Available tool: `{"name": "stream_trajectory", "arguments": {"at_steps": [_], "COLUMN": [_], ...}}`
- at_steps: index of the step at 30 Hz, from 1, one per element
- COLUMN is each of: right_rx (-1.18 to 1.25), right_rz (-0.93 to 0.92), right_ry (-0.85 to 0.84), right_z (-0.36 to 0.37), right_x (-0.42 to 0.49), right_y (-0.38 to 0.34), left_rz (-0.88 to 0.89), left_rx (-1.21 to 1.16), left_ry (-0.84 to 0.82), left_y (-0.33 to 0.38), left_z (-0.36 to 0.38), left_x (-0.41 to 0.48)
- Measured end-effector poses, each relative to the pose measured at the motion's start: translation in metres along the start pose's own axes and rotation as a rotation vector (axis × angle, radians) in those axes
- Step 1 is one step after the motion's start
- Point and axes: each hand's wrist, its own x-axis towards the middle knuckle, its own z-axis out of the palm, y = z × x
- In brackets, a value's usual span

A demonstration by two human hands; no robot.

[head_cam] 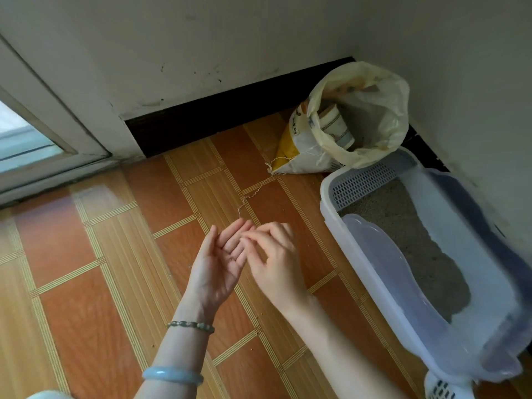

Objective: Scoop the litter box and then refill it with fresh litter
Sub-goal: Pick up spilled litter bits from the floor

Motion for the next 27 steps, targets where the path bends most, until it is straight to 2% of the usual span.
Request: {"name": "stream_trajectory", "arguments": {"at_steps": [6, 13, 19, 27], "right_rx": [-0.005, -0.095, -0.082, -0.074], "right_rz": [0.221, 0.333, 0.23, 0.145], "right_ry": [0.012, -0.14, -0.307, -0.325], "right_z": [-0.006, 0.008, 0.036, 0.054], "right_x": [-0.002, 0.003, 0.008, -0.001], "right_y": [0.046, 0.083, 0.073, 0.069], "left_rz": [0.024, 0.047, 0.058, 0.043], "left_rx": [-0.037, -0.095, -0.116, -0.131], "left_ry": [0.028, 0.05, 0.057, 0.071], "left_y": [0.007, 0.015, 0.018, 0.02], "left_z": [-0.008, -0.024, -0.032, -0.04], "left_x": [-0.001, 0.002, -0.001, -0.001]}}
